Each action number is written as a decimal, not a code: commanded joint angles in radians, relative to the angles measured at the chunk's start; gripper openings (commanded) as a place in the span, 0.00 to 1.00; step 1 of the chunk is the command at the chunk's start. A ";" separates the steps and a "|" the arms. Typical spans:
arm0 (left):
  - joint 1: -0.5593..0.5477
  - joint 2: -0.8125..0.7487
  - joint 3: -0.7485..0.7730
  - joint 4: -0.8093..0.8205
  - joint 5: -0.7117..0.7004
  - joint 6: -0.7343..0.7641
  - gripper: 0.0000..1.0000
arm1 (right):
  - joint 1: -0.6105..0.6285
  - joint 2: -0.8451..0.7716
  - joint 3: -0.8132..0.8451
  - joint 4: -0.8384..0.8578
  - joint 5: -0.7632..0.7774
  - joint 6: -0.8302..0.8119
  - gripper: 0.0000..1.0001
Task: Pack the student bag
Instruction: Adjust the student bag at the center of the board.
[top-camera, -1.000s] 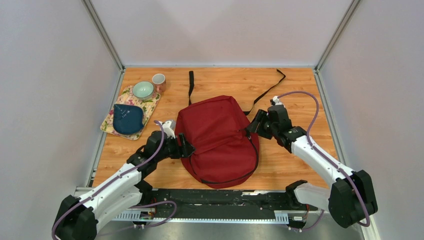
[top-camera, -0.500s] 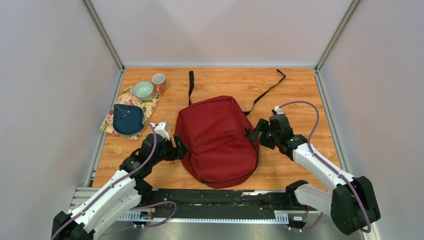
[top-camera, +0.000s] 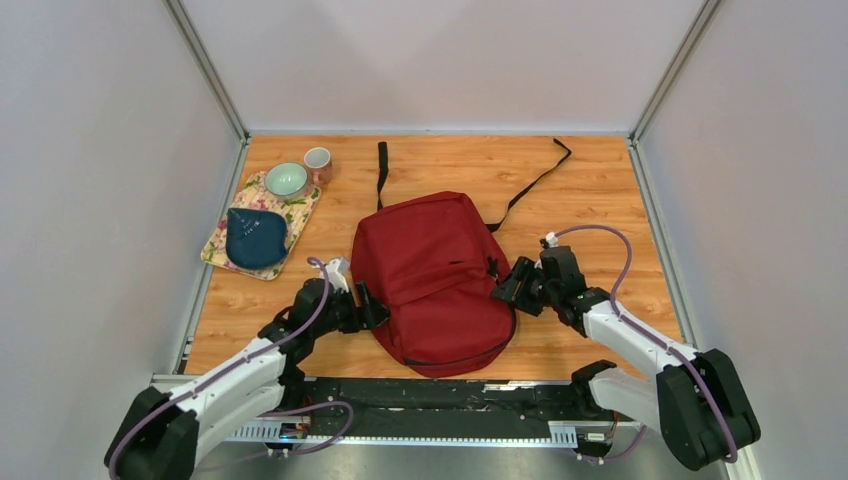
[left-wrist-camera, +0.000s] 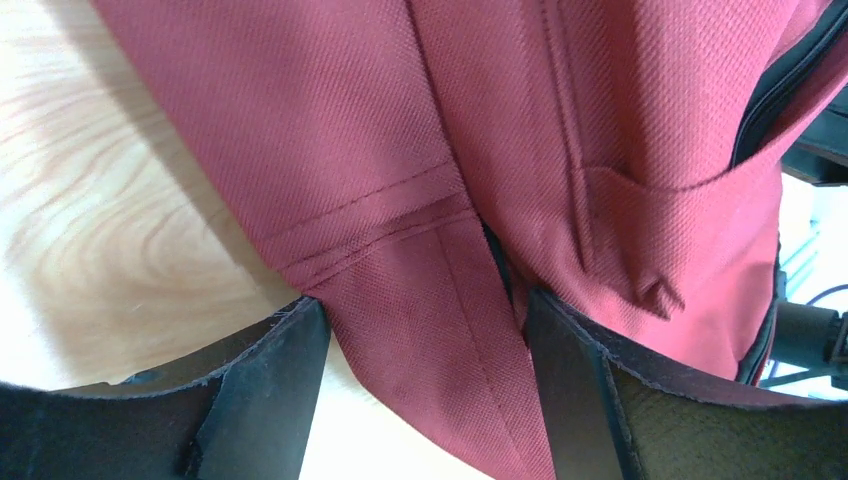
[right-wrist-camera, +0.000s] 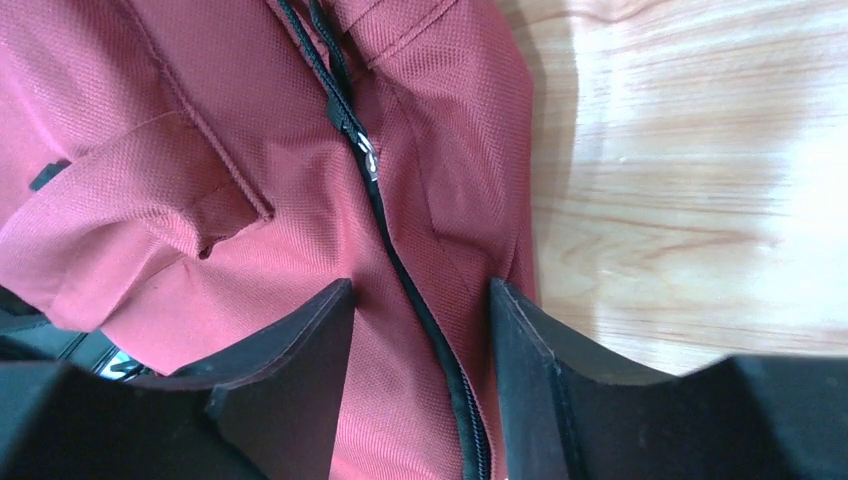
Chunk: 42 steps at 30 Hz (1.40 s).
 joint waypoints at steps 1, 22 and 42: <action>-0.001 0.154 0.062 0.221 0.088 0.015 0.80 | 0.040 0.001 -0.038 0.129 -0.100 0.084 0.53; 0.082 0.506 0.472 0.031 0.157 0.222 0.82 | 0.140 -0.168 0.126 -0.151 0.303 0.010 0.72; 0.090 0.073 0.378 -0.342 -0.243 0.305 0.83 | -0.216 -0.174 0.216 -0.324 0.318 -0.151 0.76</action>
